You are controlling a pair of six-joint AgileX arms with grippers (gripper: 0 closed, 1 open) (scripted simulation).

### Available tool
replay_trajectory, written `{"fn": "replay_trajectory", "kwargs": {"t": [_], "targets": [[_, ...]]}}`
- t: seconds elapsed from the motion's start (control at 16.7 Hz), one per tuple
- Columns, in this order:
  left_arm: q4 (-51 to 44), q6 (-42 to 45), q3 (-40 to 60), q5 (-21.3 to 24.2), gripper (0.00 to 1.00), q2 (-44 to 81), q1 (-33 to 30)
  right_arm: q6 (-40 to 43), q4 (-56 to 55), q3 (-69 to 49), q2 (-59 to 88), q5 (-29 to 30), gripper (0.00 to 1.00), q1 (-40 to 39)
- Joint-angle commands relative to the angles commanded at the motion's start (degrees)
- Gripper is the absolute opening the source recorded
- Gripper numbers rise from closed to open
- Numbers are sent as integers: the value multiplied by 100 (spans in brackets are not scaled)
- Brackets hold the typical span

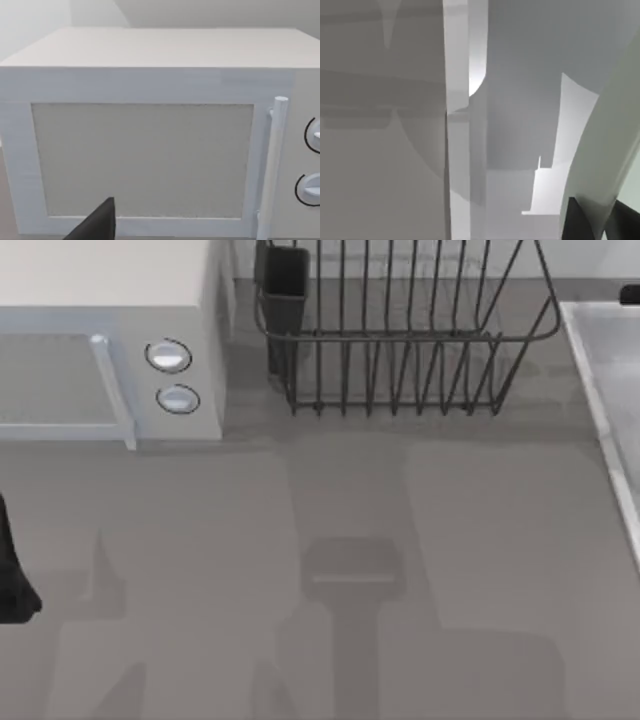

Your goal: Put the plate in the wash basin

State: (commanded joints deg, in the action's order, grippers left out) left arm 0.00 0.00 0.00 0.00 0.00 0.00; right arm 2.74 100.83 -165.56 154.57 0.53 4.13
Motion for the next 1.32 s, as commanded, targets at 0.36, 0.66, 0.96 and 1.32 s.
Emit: {"fn": "replay_trajectory", "kwargs": {"t": [0.36,0.66,0.96,1.32], "targets": [[0,0,0,0,100,0,0,58,-4,-76,77,1,8,58],[0,0,0,0,100,0,0,58,-4,-76,77,1,45,58],[0,0,0,0,100,0,0,58,-4,-76,77,1,83,58],[0,0,0,0,100,0,0,58,-4,-76,77,1,100,58]]}}
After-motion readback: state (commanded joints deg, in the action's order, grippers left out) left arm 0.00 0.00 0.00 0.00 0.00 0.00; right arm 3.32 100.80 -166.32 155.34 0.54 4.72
